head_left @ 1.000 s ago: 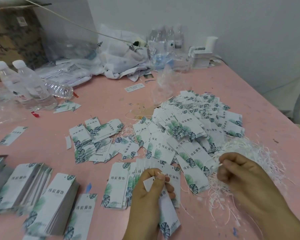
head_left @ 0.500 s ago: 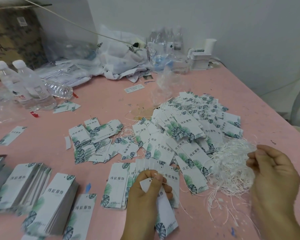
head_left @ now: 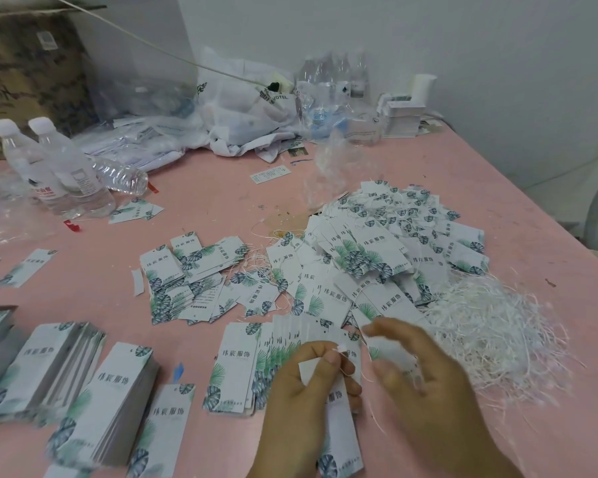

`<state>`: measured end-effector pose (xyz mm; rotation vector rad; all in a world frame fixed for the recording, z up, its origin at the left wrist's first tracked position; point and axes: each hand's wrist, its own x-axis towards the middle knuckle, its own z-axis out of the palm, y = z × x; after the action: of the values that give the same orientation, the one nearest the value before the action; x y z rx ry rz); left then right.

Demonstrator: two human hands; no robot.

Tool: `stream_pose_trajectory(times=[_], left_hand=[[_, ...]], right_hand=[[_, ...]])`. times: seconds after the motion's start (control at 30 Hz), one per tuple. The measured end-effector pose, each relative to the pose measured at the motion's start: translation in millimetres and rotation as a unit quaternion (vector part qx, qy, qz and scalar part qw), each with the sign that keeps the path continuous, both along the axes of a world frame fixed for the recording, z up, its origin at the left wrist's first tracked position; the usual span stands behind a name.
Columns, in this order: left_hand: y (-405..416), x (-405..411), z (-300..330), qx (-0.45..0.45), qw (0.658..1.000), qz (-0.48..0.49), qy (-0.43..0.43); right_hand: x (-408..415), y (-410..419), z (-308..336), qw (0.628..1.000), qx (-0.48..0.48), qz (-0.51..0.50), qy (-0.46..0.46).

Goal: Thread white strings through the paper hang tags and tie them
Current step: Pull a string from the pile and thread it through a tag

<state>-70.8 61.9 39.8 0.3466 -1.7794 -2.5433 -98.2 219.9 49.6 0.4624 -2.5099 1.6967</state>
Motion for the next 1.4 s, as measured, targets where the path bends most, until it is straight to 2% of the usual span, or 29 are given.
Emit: stream_pose_trajectory(times=[0.1,0.33,0.47,0.53,0.6,0.7,0.8,0.87,0.97,1.07,1.2,1.33,1.4], left_hand=[[1,2,0,-0.072,0.997,-0.019,0.031],[2,1,-2,-0.101,0.994,-0.022,0.028],[2,2,-2,-0.094,0.995,-0.029,0.005],[1,2,0,-0.081,0.996,-0.032,0.006],[2,2,2,-0.067,0.997,-0.035,0.010],[3,2,4,-0.071,0.996,-0.050,0.022],[2,2,2,-0.077,0.994,-0.065,0.035],[2,2,3,-0.073,0.993,-0.084,0.033],[2,3,4,-0.071,0.989,-0.125,0.019],[1,3,3,-0.071,0.988,-0.137,0.011],[-1,2,5,-0.071,0.988,-0.140,0.000],[0,1,4,-0.059,0.988,-0.139,-0.013],[-1,0,4,-0.056,0.991,-0.123,-0.012]], right_hand=[[-1,-12,-9,0.999,0.004,0.037,0.006],[-4,-9,-15,0.998,0.011,0.025,0.064],[-10,1,-7,0.995,0.009,-0.068,0.072],[-14,11,-6,0.985,0.078,-0.130,0.085],[-13,12,-5,0.980,0.120,-0.123,0.103],[-6,0,-5,0.999,0.012,-0.005,0.049],[-5,-7,-7,0.996,-0.013,0.052,0.073],[-6,-5,-8,0.996,-0.020,0.037,0.078],[-10,3,-9,0.994,-0.097,-0.049,-0.011],[-23,20,-5,0.960,-0.240,-0.119,-0.081],[-37,38,5,0.865,-0.463,-0.130,-0.140],[-43,39,8,0.801,-0.550,-0.109,-0.209],[-42,35,9,0.756,-0.592,-0.076,-0.268]])
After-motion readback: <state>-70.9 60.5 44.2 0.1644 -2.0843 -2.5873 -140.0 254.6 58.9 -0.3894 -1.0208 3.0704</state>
